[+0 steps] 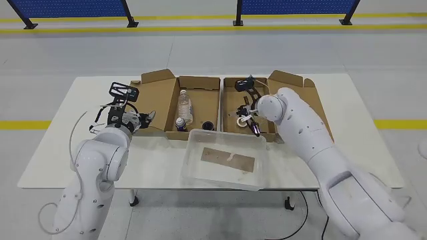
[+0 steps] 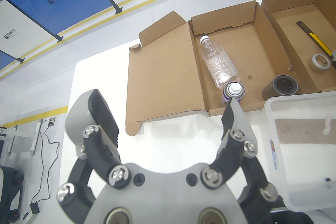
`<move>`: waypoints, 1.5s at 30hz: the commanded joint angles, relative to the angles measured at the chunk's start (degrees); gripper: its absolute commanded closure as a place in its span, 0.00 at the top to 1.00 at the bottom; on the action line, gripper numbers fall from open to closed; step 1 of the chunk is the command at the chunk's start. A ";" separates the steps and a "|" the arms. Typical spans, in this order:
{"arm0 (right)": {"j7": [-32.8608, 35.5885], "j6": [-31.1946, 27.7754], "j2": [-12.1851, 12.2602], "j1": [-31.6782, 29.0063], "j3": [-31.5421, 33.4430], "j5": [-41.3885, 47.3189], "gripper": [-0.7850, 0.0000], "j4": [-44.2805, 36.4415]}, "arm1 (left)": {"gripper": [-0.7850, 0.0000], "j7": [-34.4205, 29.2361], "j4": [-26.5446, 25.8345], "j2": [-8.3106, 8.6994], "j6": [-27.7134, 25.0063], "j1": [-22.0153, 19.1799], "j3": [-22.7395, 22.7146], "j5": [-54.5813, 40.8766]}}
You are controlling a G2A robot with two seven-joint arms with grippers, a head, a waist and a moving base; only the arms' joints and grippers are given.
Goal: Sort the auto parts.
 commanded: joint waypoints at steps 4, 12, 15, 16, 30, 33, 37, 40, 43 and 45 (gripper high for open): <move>-3.16 -1.34 3.06 -3.03 5.45 -1.35 1.00 -9.13 | 1.00 0.00 0.00 0.00 0.00 0.00 0.00 0.00; -2.12 2.64 9.80 -21.49 22.54 -4.18 1.00 -40.65 | 1.00 0.00 0.00 0.00 0.00 0.00 0.00 0.00; -1.87 4.04 11.38 -30.55 29.36 -3.19 1.00 -52.02 | 1.00 0.00 0.00 0.00 0.00 0.00 0.00 0.00; -1.91 4.55 11.76 -33.16 31.31 -2.90 1.00 -55.25 | 1.00 0.00 0.00 0.00 0.00 0.00 0.00 0.00; -8.91 7.10 13.82 -59.41 52.52 6.06 1.00 -78.88 | 1.00 0.00 0.00 0.00 0.00 0.00 0.00 0.00; -8.96 7.04 13.82 -59.51 52.59 6.11 1.00 -78.95 | 1.00 0.00 0.00 0.00 0.00 0.00 0.00 0.00; -8.90 7.10 13.82 -59.41 52.52 6.06 1.00 -78.88 | 1.00 0.00 0.00 0.00 0.00 0.00 0.00 0.00; -8.91 7.11 13.82 -59.41 52.52 6.06 1.00 -78.88 | 1.00 0.00 0.00 0.00 0.00 0.00 0.00 0.00; -8.91 7.11 13.82 -59.41 52.52 6.06 1.00 -78.88 | 1.00 0.00 0.00 0.00 0.00 0.00 0.00 0.00; -8.91 7.11 13.82 -59.41 52.52 6.06 1.00 -78.88 | 1.00 0.00 0.00 0.00 0.00 0.00 0.00 0.00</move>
